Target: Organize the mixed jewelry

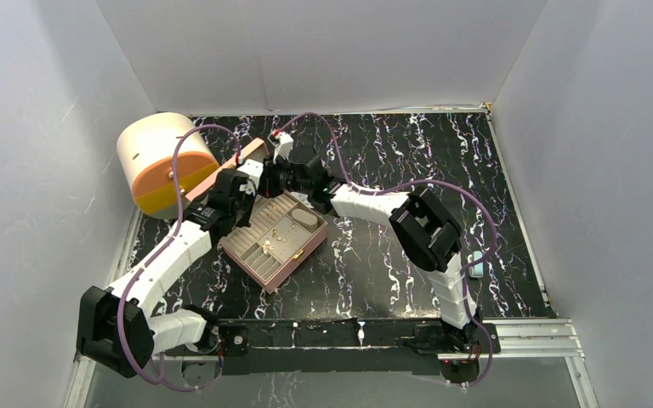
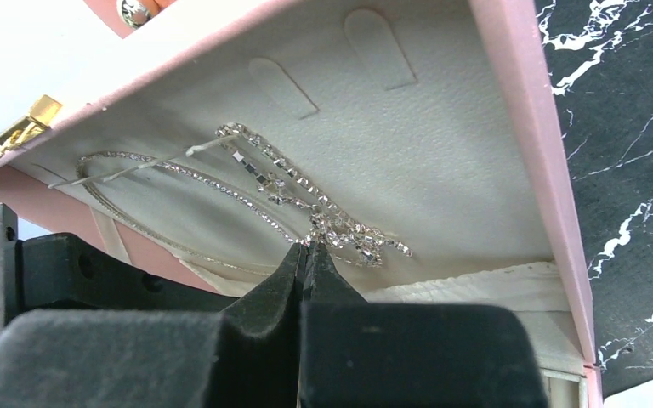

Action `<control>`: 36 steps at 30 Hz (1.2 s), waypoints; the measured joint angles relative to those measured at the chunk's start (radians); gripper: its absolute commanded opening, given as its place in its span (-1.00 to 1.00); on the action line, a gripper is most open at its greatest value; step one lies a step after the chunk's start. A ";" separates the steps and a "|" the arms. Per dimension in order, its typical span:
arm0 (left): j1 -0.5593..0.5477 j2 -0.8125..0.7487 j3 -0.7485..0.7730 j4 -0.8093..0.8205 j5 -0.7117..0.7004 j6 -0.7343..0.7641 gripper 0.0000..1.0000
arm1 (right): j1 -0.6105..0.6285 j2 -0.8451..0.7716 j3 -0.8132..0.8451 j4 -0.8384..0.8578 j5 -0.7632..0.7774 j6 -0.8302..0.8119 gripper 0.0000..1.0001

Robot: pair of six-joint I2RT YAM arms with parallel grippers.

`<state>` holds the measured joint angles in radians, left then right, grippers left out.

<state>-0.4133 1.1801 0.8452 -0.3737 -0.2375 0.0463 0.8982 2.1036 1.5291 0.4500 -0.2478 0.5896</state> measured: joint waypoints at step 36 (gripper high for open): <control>0.000 -0.031 0.001 0.000 0.002 -0.011 -1.00 | 0.000 -0.099 -0.093 -0.064 0.120 0.074 -0.07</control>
<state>-0.4133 1.1492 0.8463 -0.3740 -0.2356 0.0353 0.8982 2.0048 1.4357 0.3855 -0.1280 0.6632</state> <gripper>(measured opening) 0.008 0.462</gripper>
